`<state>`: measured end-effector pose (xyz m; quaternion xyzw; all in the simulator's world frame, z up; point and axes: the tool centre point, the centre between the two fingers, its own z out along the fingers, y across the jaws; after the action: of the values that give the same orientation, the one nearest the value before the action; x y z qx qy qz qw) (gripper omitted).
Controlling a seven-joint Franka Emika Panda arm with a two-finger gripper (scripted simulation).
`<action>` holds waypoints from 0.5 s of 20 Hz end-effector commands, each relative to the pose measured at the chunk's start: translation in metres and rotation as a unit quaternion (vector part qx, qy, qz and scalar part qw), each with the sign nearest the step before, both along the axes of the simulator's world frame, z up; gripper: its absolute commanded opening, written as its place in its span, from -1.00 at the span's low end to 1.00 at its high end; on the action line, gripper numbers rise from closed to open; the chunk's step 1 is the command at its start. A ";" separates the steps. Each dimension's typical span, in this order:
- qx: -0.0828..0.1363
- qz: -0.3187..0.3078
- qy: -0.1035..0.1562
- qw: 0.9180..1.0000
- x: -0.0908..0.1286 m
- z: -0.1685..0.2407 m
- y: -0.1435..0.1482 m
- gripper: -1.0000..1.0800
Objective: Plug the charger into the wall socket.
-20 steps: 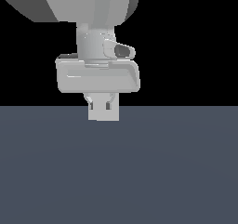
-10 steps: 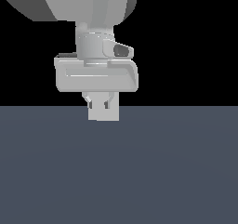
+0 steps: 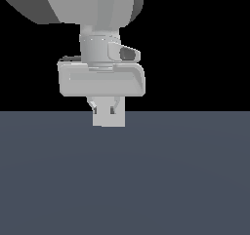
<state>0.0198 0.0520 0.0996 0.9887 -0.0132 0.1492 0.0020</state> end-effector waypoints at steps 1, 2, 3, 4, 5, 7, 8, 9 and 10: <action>0.000 0.000 0.000 1.000 0.004 0.000 0.000 -1.00; 0.000 0.000 0.000 1.000 0.006 0.000 0.000 -1.00; 0.000 0.000 0.000 1.000 0.009 0.000 0.000 -1.00; 0.000 0.000 0.000 1.000 0.012 0.000 0.000 -1.00; 0.000 0.000 0.000 1.000 0.016 0.000 0.000 -1.00; 0.000 0.000 0.000 1.000 0.024 0.000 -0.001 -1.00; 0.000 0.000 0.000 1.000 0.028 0.000 -0.001 -1.00; 0.000 0.000 0.000 1.000 0.031 0.000 -0.001 -1.00; 0.000 0.000 0.000 1.000 0.034 0.000 -0.001 -1.00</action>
<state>0.0486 0.0510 0.0997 0.9887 -0.0136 0.1494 0.0017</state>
